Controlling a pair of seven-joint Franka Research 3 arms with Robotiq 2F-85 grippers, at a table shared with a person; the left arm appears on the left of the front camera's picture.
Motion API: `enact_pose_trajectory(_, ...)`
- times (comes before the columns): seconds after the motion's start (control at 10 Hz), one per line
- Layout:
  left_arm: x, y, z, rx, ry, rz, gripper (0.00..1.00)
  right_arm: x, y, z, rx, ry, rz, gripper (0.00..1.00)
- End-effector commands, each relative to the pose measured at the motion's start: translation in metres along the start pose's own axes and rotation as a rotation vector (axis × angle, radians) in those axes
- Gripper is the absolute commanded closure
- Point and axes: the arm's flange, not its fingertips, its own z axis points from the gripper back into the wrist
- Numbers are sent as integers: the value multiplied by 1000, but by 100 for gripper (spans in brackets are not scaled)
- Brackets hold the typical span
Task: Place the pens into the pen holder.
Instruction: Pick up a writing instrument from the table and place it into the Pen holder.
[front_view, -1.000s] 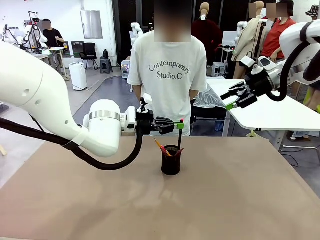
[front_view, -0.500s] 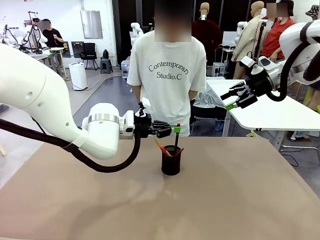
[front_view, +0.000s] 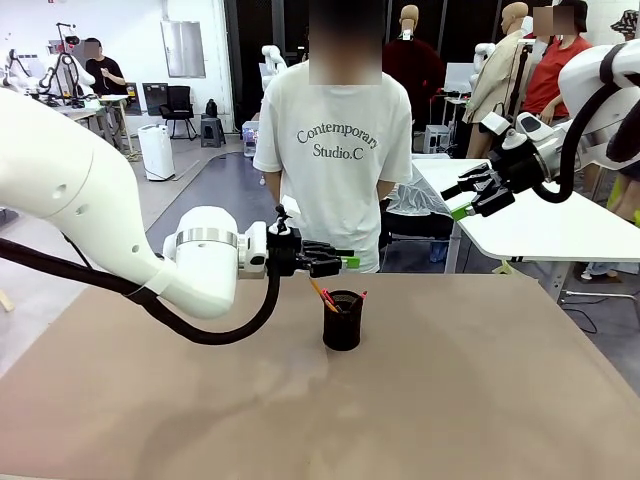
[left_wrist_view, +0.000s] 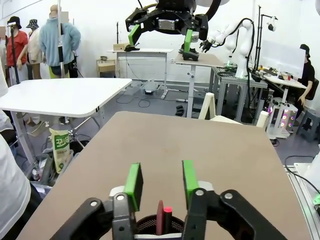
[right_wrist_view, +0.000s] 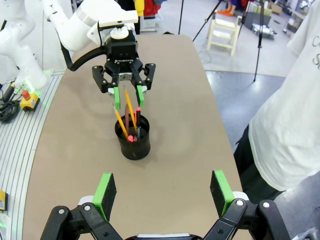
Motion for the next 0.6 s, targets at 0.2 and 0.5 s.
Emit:
enact_pose_trajectory(0.2, 8, -2, 7, 2, -3, -54, 0, 1, 1, 0, -1, 1, 3, 0)
enact_pose_trajectory(0.5, 12, -3, 12, 6, 15, -76, 0, 1, 1, 0, -1, 1, 3, 0)
